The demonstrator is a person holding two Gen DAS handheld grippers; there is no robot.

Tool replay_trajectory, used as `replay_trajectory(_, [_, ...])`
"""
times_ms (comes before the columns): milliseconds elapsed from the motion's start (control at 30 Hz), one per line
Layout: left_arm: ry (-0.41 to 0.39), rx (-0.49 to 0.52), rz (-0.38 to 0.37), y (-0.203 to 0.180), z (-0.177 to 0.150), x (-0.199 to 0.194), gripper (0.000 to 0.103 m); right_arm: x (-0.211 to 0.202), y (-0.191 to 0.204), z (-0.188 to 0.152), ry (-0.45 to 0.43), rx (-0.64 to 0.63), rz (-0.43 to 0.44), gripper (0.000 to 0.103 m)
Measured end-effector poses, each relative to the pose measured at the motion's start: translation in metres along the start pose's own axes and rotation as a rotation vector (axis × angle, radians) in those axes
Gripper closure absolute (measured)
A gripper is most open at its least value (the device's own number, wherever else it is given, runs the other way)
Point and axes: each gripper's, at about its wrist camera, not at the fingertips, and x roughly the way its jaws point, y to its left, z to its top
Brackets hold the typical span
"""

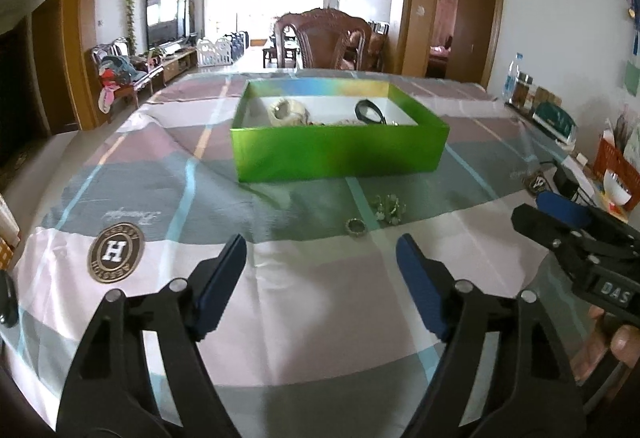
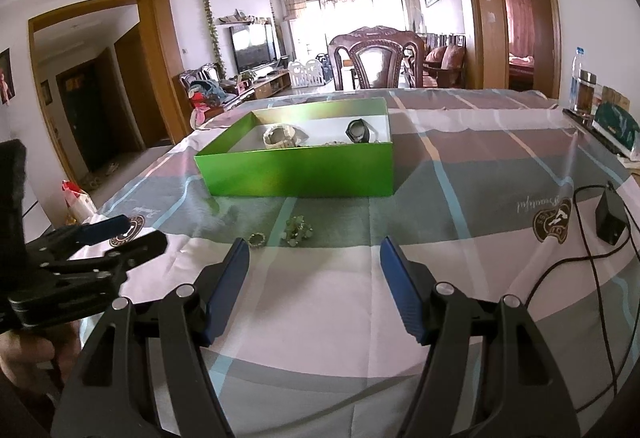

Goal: Organize jewelry
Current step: 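Grasp the small gold ring with the left tool while the right tool reaches to the green jade pendant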

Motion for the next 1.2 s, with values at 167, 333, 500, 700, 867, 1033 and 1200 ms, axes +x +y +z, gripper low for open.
replay_trajectory(167, [0.082,0.027,-0.048,-0.013,0.007,0.04,0.035,0.008,-0.008,0.0,0.02,0.008,-0.001,0.036])
replay_trajectory(333, [0.173,0.05,-0.059,-0.026,0.008,0.082,0.052,0.016,-0.016,-0.001,0.039,0.018,0.0,0.036])
replay_trajectory(500, [0.233,0.038,-0.058,-0.029,0.011,0.111,0.058,0.024,-0.022,0.0,0.056,0.026,0.004,0.036])
replay_trajectory(700, [0.267,0.047,-0.054,-0.032,0.017,0.128,0.064,0.031,-0.023,-0.001,0.071,0.027,0.013,0.036])
replay_trajectory(867, [0.267,0.047,-0.04,-0.028,0.021,0.133,0.082,0.036,-0.022,0.0,0.083,0.019,0.012,0.036])
replay_trajectory(1033, [0.25,0.003,-0.071,-0.016,0.019,0.128,0.082,0.042,-0.02,0.001,0.097,0.008,0.006,0.036])
replay_trajectory(1200, [0.179,-0.044,-0.071,0.003,0.02,0.1,0.082,0.061,-0.008,0.008,0.135,-0.04,-0.015,0.036])
